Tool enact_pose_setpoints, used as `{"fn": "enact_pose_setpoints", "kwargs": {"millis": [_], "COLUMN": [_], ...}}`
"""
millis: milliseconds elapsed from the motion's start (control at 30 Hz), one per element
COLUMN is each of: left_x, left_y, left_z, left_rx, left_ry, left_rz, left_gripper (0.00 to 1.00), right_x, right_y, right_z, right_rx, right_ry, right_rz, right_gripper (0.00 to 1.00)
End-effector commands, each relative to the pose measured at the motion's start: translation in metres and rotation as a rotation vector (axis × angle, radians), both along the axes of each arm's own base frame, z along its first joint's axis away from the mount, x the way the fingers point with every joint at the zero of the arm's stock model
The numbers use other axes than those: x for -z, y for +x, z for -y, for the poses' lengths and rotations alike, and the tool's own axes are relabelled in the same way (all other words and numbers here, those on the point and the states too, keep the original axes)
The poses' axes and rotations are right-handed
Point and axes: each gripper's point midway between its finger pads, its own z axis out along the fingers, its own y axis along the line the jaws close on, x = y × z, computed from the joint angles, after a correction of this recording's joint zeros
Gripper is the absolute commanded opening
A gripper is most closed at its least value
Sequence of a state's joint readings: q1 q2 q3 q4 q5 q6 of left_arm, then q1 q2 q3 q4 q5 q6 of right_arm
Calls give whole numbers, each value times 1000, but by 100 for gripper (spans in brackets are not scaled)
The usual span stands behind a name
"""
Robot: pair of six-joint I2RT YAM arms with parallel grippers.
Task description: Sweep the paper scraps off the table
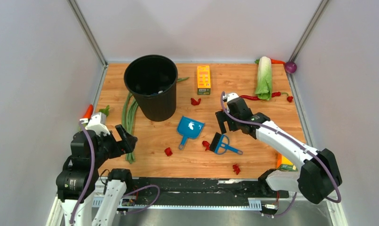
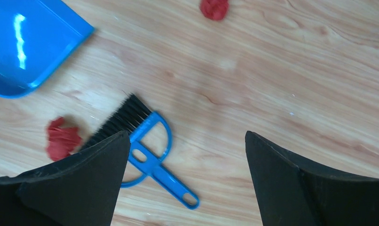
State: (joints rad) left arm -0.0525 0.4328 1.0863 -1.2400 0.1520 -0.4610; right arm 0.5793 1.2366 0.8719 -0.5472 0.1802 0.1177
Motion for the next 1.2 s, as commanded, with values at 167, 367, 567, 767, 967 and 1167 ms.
{"fn": "enact_pose_setpoints", "kwargs": {"millis": [167, 367, 567, 767, 967, 1167], "left_x": [-6, -6, -4, -4, -5, -2], "left_y": [0, -1, -1, -2, -1, 1], "left_z": [-1, -1, -2, -2, -2, -2], "left_rx": [44, 56, 59, 67, 66, 65], "left_ry": [46, 61, 71, 76, 79, 74], "left_rz": [50, 51, 42, 32, 22, 8], "left_gripper": [96, 96, 95, 95, 95, 95], "right_x": [-1, 29, 71, 89, 97, 106], "right_y": [9, 4, -16, -20, -24, -28], "right_z": [20, 13, 14, 21, 15, 7], "right_rx": [-29, 147, 233, 258, 239, 206], "right_ry": [-125, -24, 3, -16, 33, 55], "right_rz": [73, -46, -184, -204, -222, -264], "right_gripper": [97, 82, 79, 64, 35, 20]}}
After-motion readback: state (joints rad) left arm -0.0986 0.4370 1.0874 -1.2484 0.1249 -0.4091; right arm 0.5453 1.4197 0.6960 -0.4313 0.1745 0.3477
